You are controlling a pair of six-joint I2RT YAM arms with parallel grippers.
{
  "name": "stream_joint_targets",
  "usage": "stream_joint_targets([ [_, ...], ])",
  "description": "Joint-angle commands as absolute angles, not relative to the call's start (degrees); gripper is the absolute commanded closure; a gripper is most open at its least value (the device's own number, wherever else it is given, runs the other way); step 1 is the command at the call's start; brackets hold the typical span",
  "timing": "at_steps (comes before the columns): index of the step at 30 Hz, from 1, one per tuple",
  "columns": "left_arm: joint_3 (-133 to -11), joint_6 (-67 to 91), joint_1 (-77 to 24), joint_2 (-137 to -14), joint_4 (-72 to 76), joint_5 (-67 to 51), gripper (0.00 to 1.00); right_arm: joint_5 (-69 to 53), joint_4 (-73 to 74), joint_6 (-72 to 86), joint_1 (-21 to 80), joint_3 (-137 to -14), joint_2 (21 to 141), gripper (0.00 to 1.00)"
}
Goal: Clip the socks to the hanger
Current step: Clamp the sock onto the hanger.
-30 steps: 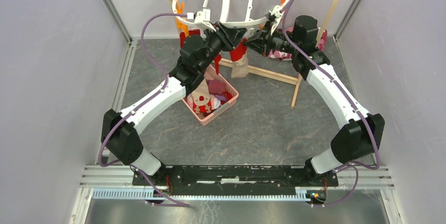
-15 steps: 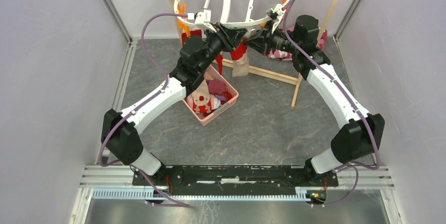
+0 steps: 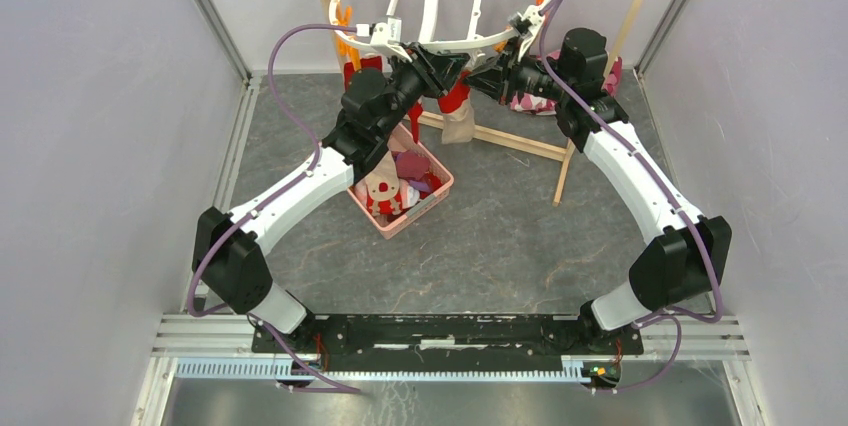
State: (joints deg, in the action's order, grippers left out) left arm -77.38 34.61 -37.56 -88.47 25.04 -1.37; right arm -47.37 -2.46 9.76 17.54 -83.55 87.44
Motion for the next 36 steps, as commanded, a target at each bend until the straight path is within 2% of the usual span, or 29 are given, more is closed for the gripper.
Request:
stream_joint_targets([
  [1, -77.3, 31.4, -37.4, -87.9, 28.9, -4.3, 0.98, -47.1, -3.8, 12.6, 17.3, -84.4, 87.0, 1.0],
  [14, -76.4, 28.5, -37.3, -88.0, 30.3, -6.6, 0.98, -44.8, -2.8, 15.2, 17.2, -83.8, 86.1, 1.0],
  [36, -76.3, 27.1, -36.7, -89.4, 31.4, -10.0, 0.98, -48.9, -9.3, 25.5, 17.2, -81.3, 86.0, 1.0],
])
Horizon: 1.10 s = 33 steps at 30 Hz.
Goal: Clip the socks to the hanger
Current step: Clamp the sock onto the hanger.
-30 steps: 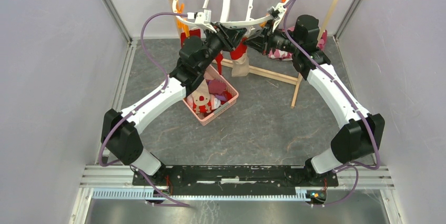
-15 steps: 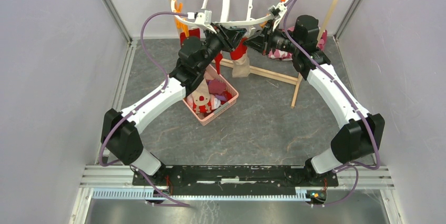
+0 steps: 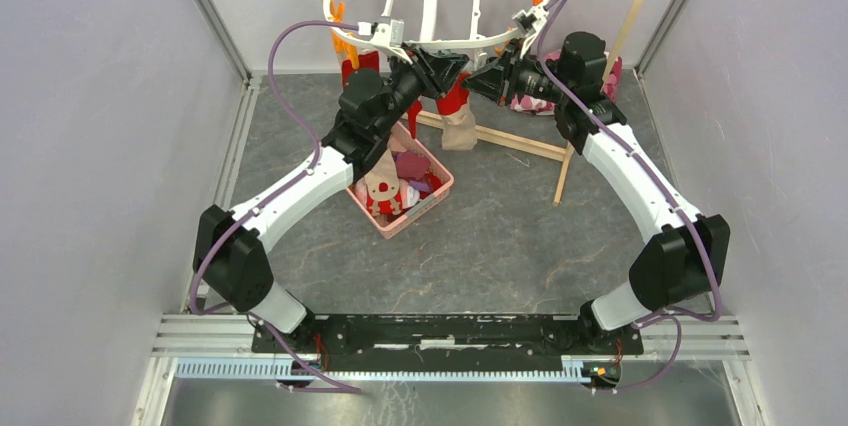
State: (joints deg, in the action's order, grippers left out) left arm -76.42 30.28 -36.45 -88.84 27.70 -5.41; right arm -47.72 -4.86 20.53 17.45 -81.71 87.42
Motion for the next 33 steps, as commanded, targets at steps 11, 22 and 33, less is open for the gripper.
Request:
stream_joint_targets([
  [11, -75.9, 29.2, -36.0, -89.7, 33.7, -12.4, 0.98, -46.3, -6.1, 24.9, 17.1, -81.0, 85.8, 1.0],
  [22, -75.5, 33.6, -35.6, -90.0, 36.5, -12.3, 0.98, -43.6, -6.1, 26.9, 16.8, -80.6, 85.9, 1.0],
  [33, -75.5, 37.3, -35.6, -90.2, 38.4, -10.2, 0.98, -44.9, -10.1, 32.4, 16.8, -78.6, 85.4, 1.0],
])
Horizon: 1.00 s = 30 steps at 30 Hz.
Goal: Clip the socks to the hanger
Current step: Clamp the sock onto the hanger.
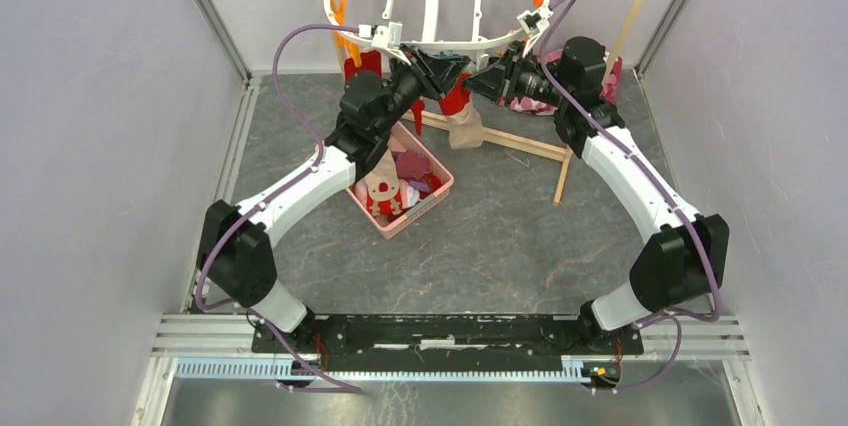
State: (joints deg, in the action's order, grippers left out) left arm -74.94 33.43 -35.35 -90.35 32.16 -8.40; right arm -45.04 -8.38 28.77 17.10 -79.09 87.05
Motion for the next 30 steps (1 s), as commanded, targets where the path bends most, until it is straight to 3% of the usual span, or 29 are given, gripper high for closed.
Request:
stream_joint_targets([
  [1, -75.5, 37.5, -35.6, -90.2, 38.7, -10.2, 0.98, -44.8, -9.8, 32.5, 16.7, -78.5, 85.4, 1.0],
  [30, -75.8, 38.6, -35.2, -91.6, 39.1, -14.7, 0.98, -44.1, -17.4, 40.6, 15.3, -79.3, 86.0, 1.0],
])
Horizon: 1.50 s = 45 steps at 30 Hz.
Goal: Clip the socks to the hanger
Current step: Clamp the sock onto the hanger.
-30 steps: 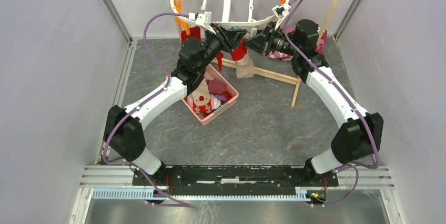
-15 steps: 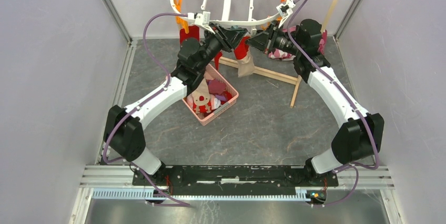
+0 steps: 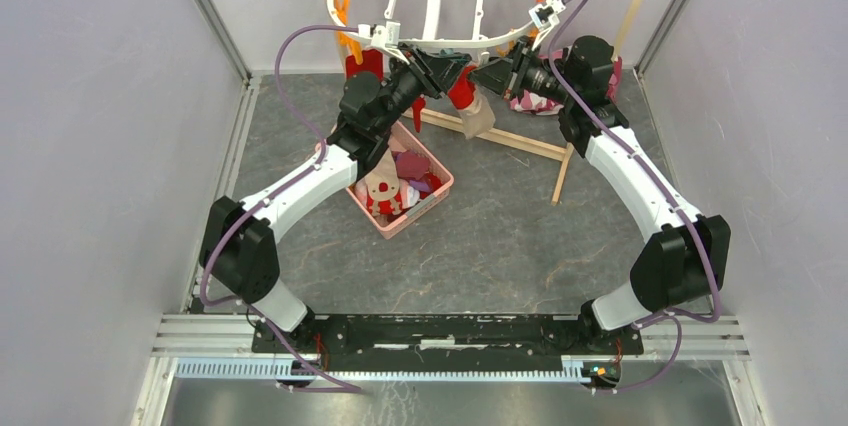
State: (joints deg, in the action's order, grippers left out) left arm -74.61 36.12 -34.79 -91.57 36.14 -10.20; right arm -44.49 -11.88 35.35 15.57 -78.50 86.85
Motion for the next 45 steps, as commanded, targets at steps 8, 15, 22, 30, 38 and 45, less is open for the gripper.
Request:
stream_joint_targets([
  [8, -75.6, 38.1, -35.2, -91.6, 38.8, -13.9, 0.97, -45.0, -19.0, 42.6, 15.2, -77.9, 86.0, 1.0],
  [15, -75.7, 39.4, -35.2, -91.6, 38.9, -13.5, 0.88, -44.6, -17.5, 41.6, 15.2, -77.5, 86.1, 1.0],
  [22, -76.0, 40.3, -35.2, -91.2, 37.7, -12.5, 0.64, -44.9, -16.4, 40.2, 15.3, -77.6, 86.0, 1.0],
  [30, -75.8, 40.7, -35.2, -90.3, 37.5, -12.1, 0.37, -45.2, -15.8, 39.0, 15.2, -77.2, 85.7, 0.99],
  [38, -75.6, 41.3, -35.2, -88.3, 35.6, -11.0, 0.17, -46.6, -14.8, 35.8, 15.3, -77.3, 85.0, 0.61],
  [45, -73.7, 40.3, -35.2, -81.7, 22.5, -5.6, 0.12, -47.7, -7.5, 23.7, 15.2, -77.2, 82.6, 0.36],
])
